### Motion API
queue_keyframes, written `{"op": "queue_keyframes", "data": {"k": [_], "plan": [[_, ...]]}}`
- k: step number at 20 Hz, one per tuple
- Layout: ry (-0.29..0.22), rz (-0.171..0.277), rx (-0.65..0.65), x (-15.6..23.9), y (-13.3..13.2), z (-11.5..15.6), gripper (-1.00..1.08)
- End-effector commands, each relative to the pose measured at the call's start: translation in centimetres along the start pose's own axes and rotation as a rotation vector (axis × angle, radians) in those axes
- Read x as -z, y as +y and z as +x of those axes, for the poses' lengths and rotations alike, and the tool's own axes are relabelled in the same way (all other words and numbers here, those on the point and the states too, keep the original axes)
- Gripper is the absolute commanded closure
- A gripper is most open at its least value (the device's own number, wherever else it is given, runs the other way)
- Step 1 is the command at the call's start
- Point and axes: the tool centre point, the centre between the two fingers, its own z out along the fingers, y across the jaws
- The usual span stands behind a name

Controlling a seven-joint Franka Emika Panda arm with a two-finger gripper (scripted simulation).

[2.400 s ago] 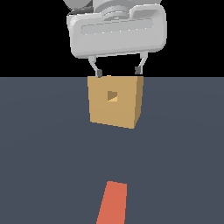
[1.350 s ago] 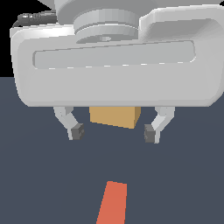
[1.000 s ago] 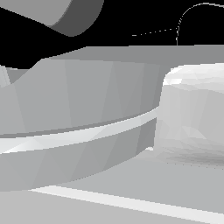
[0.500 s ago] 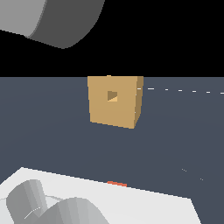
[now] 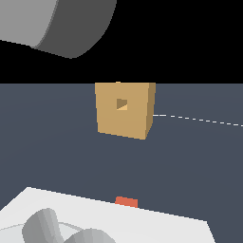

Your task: Insert the peg into the horizontal hole in a box.

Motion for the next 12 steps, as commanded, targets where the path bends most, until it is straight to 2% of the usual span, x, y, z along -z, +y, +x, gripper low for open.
{"op": "queue_keyframes", "data": {"k": [1,7,12], "plan": [[0.0,0.001,0.0,-0.8,-0.1,0.0,-0.92],[0.001,0.001,0.001,-3.8,-0.1,0.1,-0.92],[0.001,0.001,0.001,-4.5,0.0,0.1,-0.92]]}}
